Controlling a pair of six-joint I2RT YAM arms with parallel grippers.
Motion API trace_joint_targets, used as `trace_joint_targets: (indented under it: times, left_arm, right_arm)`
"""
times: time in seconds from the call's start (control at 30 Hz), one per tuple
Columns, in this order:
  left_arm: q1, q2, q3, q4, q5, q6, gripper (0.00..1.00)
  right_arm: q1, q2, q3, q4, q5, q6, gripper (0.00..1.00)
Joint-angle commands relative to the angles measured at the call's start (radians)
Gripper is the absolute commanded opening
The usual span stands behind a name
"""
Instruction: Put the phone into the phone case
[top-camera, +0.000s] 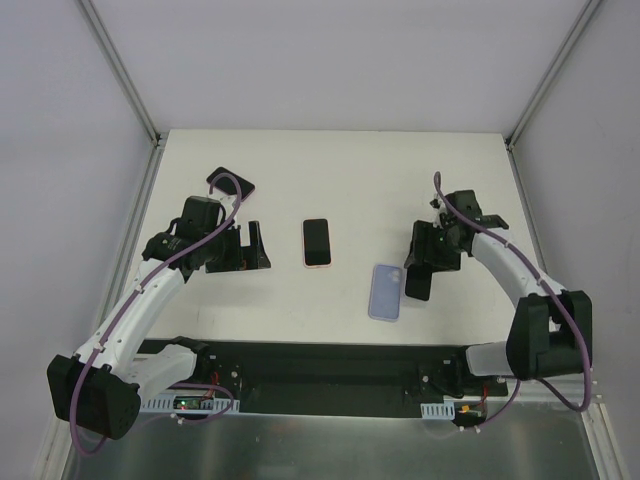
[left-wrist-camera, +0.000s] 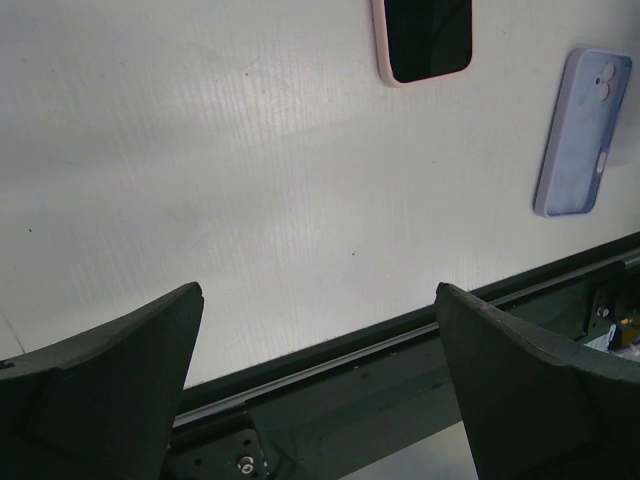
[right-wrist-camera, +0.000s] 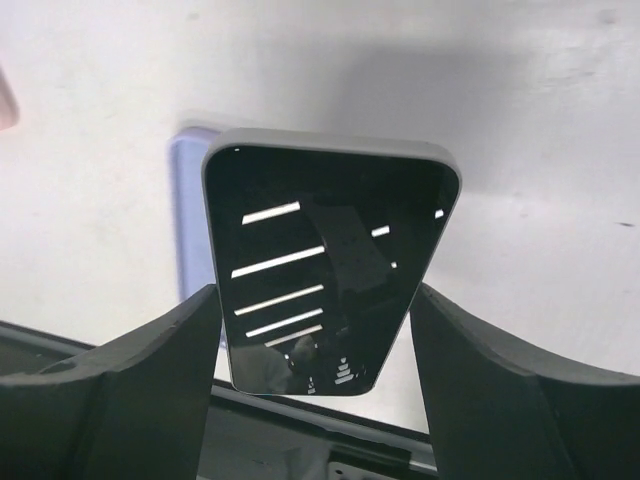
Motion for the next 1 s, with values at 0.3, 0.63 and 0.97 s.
trace_joint_targets:
  times: [0.3, 0.63, 0.97]
  left_arm:
    - [0.001, -0.02, 0.012, 0.009, -0.008, 0.014, 0.99]
    - [0.001, -0.02, 0.012, 0.009, -0.007, 0.014, 0.99]
    - [0.001, -0.017, 0.012, 0.009, -0.011, 0.014, 0.99]
  right_arm:
    - [0.263, -0.11, -0.032, 0.091, 0.113, 0.317, 0.53]
    - [0.351, -0.029, -0.053, 0.126, 0.182, 0.359, 0.52]
    - [0.397, 0.028, -0.059, 0.151, 0.2, 0.385, 0.52]
